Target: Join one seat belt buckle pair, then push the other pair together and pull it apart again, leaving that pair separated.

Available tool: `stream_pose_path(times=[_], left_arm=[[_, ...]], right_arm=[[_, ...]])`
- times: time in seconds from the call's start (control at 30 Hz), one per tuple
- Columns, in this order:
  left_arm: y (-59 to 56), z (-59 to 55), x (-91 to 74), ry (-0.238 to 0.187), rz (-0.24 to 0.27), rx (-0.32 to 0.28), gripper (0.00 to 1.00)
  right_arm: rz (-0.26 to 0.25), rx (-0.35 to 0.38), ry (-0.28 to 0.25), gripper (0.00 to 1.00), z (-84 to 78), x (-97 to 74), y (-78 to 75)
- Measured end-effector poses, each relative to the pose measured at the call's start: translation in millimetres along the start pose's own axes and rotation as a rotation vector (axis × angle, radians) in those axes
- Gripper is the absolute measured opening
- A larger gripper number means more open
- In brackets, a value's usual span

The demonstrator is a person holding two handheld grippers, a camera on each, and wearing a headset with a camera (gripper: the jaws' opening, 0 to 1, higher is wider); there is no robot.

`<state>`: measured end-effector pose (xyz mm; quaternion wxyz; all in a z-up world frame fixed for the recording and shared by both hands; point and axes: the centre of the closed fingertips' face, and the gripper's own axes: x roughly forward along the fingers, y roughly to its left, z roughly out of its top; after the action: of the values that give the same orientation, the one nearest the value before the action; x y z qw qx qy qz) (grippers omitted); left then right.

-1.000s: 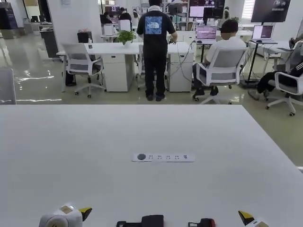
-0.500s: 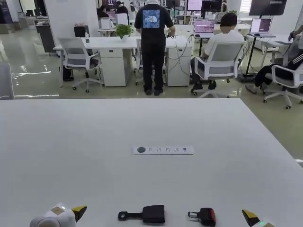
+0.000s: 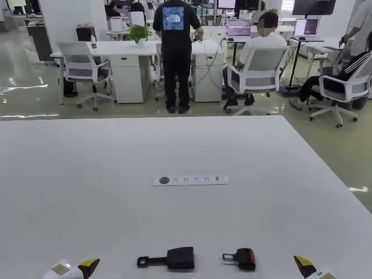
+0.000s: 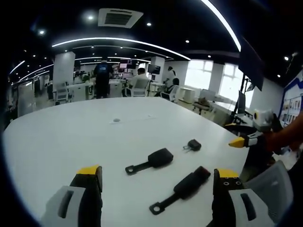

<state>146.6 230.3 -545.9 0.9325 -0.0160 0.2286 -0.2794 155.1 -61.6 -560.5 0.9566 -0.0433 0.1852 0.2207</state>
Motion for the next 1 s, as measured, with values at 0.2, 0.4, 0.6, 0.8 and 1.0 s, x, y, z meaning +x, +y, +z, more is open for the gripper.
stream_pose_path(times=[0.2, 0.4, 0.6, 0.8, 1.0], left_arm=[[3.7, -2.2, 0.9, 0.002, 0.000, 0.008, 1.00], [-0.4, 0.1, 1.4, -0.004, -0.003, 0.009, 1.00], [0.1, 3.4, 2.9, -0.015, -0.004, 0.007, 1.00], [-2.7, 3.1, 3.0, -0.013, -0.012, 0.000, 1.00], [-0.7, 1.6, 1.2, -0.005, -0.010, 0.005, 1.00]], right_arm=[[-0.009, 0.002, -0.007, 0.96, -0.9, -3.2, -0.6], [-0.011, 0.011, -0.002, 0.96, -5.4, -2.2, 0.0], [-0.008, 0.006, -0.007, 0.96, -1.3, -1.0, 2.3], [-0.011, 0.016, -0.013, 0.95, -0.4, -0.9, 1.1], [-0.011, 0.019, -0.013, 0.95, -1.4, -3.0, 1.4]])
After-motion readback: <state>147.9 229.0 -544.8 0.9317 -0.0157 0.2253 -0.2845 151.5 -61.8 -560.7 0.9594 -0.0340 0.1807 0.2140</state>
